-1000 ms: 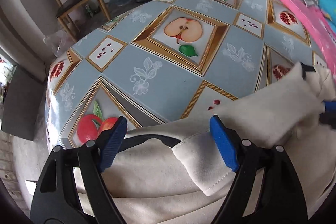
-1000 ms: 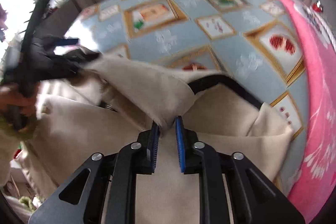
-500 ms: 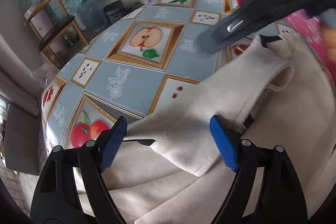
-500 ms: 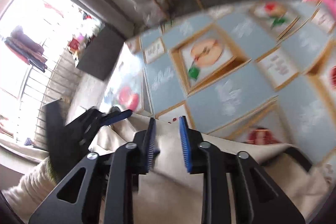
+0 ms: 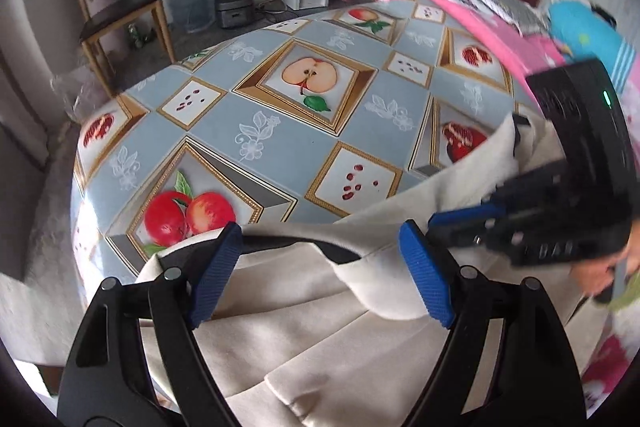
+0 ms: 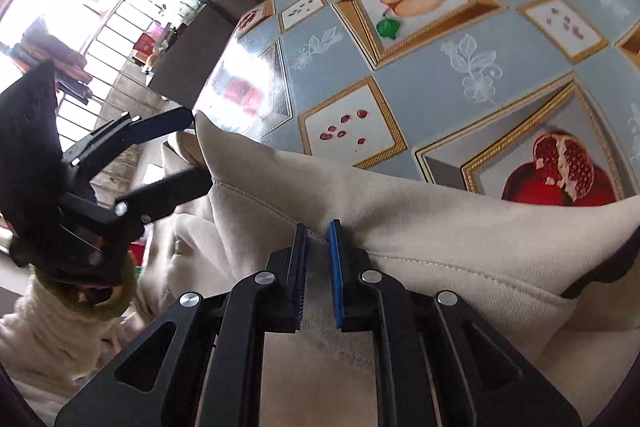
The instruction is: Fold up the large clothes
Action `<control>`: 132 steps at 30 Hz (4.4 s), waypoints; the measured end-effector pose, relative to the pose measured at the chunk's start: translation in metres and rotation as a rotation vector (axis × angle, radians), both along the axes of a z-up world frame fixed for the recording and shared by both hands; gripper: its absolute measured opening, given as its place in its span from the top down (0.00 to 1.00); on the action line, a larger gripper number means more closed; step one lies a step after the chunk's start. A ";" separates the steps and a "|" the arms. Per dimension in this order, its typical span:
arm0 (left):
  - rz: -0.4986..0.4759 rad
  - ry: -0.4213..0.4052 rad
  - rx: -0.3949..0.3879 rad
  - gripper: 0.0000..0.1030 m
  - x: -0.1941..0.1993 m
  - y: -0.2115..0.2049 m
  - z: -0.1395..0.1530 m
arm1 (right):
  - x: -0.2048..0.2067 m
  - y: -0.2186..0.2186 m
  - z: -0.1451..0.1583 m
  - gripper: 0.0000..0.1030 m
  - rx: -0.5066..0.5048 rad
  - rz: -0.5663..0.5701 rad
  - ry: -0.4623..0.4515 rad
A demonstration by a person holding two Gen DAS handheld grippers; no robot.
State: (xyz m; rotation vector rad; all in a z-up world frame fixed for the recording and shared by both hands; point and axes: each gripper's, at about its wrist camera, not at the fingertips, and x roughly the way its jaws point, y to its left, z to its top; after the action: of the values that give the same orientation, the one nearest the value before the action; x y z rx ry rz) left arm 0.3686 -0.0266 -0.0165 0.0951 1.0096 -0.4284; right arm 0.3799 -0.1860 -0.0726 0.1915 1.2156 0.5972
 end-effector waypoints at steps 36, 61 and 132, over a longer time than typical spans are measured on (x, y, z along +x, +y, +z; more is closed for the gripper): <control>0.089 0.090 0.032 0.55 0.016 -0.009 -0.032 | -0.012 -0.027 0.065 0.90 0.094 -0.123 -0.165; 0.028 0.135 0.031 0.54 0.010 -0.023 -0.049 | -0.044 -0.119 0.053 0.49 -0.067 -0.351 -0.099; -0.094 0.003 -0.101 0.65 -0.010 -0.035 -0.049 | -0.024 -0.038 0.022 0.70 -0.233 -0.273 -0.221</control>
State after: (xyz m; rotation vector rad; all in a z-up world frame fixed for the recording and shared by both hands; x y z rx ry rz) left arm 0.3585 -0.0614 -0.0651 0.0517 0.9871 -0.5648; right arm 0.3555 -0.2245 -0.0511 0.0889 1.0130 0.2292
